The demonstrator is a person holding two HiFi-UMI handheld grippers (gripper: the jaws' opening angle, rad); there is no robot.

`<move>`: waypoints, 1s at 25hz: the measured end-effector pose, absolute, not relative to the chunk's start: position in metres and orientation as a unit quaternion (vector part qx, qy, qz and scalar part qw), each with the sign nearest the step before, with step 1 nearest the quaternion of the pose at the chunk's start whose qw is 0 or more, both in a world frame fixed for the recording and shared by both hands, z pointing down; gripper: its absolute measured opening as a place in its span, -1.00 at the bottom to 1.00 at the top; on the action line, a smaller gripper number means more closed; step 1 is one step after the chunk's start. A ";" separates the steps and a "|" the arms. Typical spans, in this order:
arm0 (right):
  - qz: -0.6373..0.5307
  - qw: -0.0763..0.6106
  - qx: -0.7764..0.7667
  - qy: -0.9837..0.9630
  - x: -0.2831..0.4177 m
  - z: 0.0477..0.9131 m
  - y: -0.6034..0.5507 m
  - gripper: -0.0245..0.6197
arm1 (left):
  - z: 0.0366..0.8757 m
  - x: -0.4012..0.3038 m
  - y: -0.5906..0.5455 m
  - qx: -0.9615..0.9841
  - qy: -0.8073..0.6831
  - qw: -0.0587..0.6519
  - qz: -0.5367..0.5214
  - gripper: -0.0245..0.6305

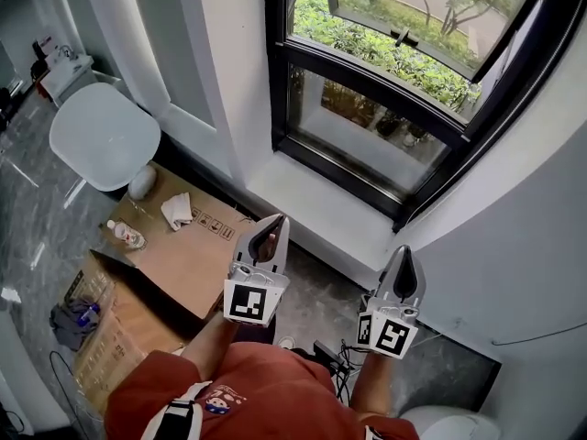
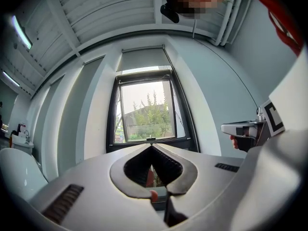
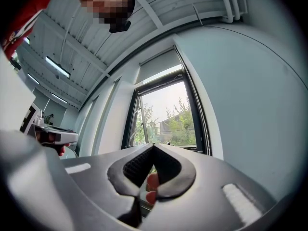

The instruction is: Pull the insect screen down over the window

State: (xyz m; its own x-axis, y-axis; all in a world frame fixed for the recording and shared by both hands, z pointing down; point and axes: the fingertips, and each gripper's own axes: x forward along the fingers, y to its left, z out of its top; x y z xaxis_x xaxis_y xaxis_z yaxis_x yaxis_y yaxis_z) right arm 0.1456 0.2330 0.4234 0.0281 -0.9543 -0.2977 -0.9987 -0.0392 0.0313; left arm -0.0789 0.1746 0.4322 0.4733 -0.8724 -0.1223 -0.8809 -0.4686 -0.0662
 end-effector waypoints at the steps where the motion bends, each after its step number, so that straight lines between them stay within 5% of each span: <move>1: 0.120 0.093 -0.711 0.686 0.145 0.424 0.228 -0.90 | 0.431 -0.079 0.168 -0.857 0.511 0.060 0.039 -0.91; 25: 0.136 0.057 -0.725 0.672 0.089 0.404 0.044 -0.90 | 0.422 -0.126 -0.028 -0.874 0.481 0.025 0.058 -0.91</move>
State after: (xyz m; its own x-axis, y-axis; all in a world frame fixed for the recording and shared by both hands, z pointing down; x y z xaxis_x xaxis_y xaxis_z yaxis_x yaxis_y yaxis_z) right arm 0.0894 0.0445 0.4044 0.0586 -0.9600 -0.2736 -0.9909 -0.0891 0.1005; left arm -0.1256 -0.0281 0.4221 0.5307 -0.8381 -0.1265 -0.8440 -0.5362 0.0116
